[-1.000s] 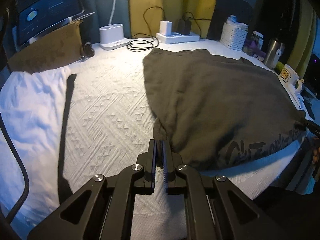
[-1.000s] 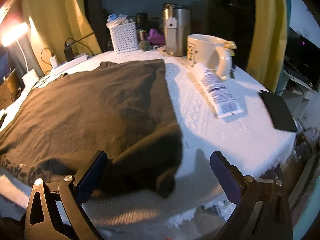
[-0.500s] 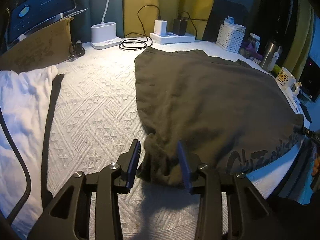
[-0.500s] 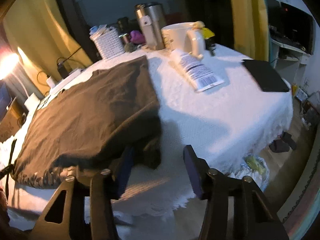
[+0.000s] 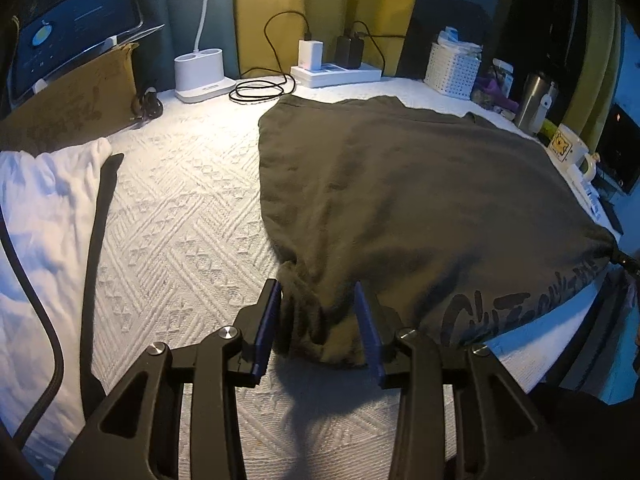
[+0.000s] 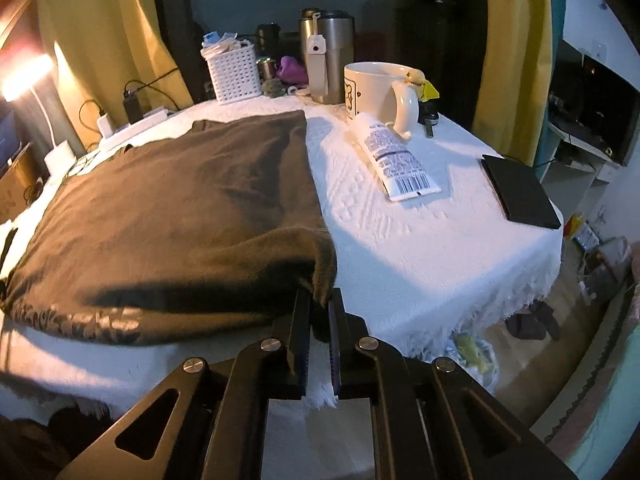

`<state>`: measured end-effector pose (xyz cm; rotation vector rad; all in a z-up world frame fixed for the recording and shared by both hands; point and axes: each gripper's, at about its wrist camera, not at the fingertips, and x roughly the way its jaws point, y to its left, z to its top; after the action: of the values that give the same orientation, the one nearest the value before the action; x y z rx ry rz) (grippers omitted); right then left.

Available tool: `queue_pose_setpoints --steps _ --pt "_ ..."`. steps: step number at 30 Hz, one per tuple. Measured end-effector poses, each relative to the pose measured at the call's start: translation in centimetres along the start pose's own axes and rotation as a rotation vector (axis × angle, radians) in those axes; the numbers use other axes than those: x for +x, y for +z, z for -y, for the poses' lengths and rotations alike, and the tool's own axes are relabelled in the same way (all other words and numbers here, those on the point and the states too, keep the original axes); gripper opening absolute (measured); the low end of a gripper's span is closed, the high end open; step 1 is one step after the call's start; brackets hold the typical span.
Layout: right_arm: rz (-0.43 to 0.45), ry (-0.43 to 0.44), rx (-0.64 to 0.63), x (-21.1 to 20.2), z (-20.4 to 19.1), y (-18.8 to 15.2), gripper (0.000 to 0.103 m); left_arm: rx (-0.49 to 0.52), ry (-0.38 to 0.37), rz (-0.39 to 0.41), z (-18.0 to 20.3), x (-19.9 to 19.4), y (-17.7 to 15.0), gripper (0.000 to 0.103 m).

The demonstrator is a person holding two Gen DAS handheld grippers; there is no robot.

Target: Fold small clothes

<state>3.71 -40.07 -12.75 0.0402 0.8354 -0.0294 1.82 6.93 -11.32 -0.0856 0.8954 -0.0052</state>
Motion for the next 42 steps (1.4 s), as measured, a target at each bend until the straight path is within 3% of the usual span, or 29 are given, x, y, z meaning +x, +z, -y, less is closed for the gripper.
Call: queue_pose_setpoints --steps 13,21,23,24,25,29,30,31,32,33,34,42 --pt "0.011 -0.021 0.000 -0.7 -0.1 -2.7 0.007 0.071 0.060 -0.040 1.3 0.1 -0.2 0.038" --pt "0.018 -0.041 0.008 -0.5 -0.1 -2.7 0.007 0.093 0.059 -0.005 2.0 -0.9 0.6 0.038" --pt "0.011 -0.047 0.008 -0.4 -0.1 -2.4 0.008 0.099 0.061 0.007 2.1 -1.1 0.8 0.053" --pt "0.008 -0.050 0.004 -0.4 -0.2 -2.2 0.008 0.101 0.060 0.020 2.1 -1.2 0.9 0.065" --pt "0.007 -0.055 -0.001 -0.5 -0.3 -2.0 0.008 0.100 0.056 0.031 2.1 -1.2 1.0 0.069" --pt "-0.003 -0.069 -0.006 -0.9 -0.5 -1.5 0.011 0.098 0.036 0.047 2.1 -1.1 1.4 0.069" --pt "0.003 -0.083 -0.001 -1.1 -0.5 -1.4 0.019 0.096 0.033 0.052 2.2 -1.2 1.4 0.069" --pt "0.009 -0.094 0.004 -1.2 -0.4 -1.4 0.041 0.094 0.027 0.057 2.1 -1.2 1.5 0.069" --pt "0.016 -0.116 0.013 -1.5 -0.2 -1.3 0.056 0.092 0.023 0.061 2.2 -1.2 1.5 0.069" --pt "0.025 -0.131 0.026 -1.8 0.1 -1.2 0.085 0.089 0.022 0.063 2.1 -1.2 1.5 0.069" --pt "0.035 -0.141 0.042 -2.1 0.4 -1.2 0.090 0.085 0.024 0.064 2.0 -1.2 1.6 0.069" --pt "0.038 -0.020 0.121 -3.4 0.1 -1.0 0.090 0.055 0.024 0.130 1.5 -2.4 1.9 0.069"
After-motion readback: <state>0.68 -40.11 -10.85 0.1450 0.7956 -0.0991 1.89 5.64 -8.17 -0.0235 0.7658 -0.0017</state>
